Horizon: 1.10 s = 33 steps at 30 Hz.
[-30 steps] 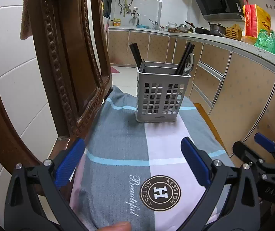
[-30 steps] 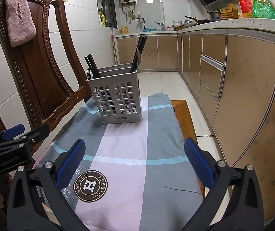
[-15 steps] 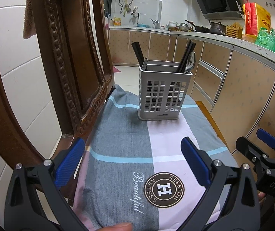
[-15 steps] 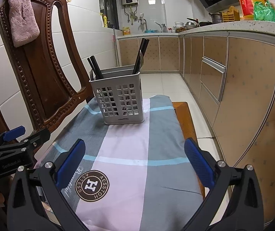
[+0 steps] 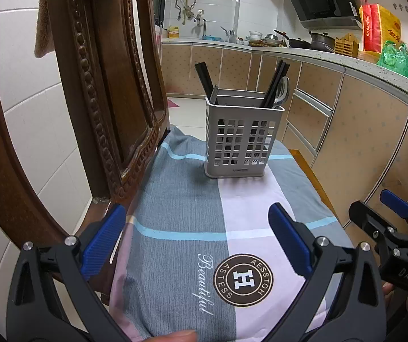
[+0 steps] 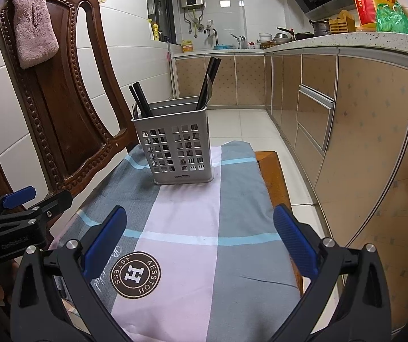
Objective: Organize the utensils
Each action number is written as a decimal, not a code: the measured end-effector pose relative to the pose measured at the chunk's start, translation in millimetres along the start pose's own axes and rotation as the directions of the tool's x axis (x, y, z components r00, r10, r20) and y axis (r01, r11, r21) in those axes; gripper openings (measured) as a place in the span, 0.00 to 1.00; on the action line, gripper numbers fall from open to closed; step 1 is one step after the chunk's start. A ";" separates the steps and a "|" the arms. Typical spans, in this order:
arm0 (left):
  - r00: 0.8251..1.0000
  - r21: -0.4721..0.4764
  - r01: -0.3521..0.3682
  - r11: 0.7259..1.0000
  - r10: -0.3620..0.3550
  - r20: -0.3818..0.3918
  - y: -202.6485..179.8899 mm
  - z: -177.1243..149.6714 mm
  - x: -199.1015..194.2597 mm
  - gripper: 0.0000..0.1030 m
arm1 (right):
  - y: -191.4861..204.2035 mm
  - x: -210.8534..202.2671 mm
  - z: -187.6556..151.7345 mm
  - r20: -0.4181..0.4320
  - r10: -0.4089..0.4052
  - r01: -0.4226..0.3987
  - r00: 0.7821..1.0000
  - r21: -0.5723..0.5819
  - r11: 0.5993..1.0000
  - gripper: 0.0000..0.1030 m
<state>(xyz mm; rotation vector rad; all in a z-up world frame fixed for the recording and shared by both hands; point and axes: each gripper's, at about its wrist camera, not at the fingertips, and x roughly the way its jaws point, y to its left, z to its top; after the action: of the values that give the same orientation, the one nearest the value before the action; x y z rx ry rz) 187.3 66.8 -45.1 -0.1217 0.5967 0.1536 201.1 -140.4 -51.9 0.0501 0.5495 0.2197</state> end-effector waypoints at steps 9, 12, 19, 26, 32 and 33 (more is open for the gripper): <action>1.000 0.004 0.008 1.000 -0.008 -0.002 -0.3 -1.0 -0.4 0.96 | -0.3 -0.3 0.2 0.001 0.000 0.000 1.000 -0.002 1.000 0.97; 1.000 0.003 0.012 1.000 -0.012 -0.005 -0.1 -1.1 -0.3 0.96 | -0.2 -0.6 0.5 0.001 0.000 0.000 1.000 -0.002 1.000 0.97; 1.000 0.006 0.014 1.000 -0.014 -0.006 -1.7 -1.7 -0.4 0.96 | -0.5 -0.5 1.1 0.001 -0.002 0.002 1.000 0.000 1.000 0.97; 1.000 0.004 0.016 1.000 -0.016 -0.009 -2.4 -2.0 -0.2 0.96 | -0.6 -0.4 1.1 0.002 -0.003 0.003 1.000 -0.001 1.000 0.97; 1.000 -0.002 0.022 1.000 -0.022 -0.013 -1.5 -1.9 0.4 0.96 | -0.5 -1.3 1.0 0.002 -0.006 0.006 1.000 -0.004 1.000 0.97; 1.000 -0.003 0.021 1.000 -0.021 -0.014 -0.6 -1.8 0.7 0.96 | -0.6 -1.3 0.9 0.002 -0.006 0.006 1.000 -0.005 1.000 0.97</action>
<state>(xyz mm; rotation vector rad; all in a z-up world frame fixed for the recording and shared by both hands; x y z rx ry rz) 187.0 65.9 -47.0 -0.1319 0.6088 0.1335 200.6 -141.2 -50.6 0.0437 0.5470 0.2155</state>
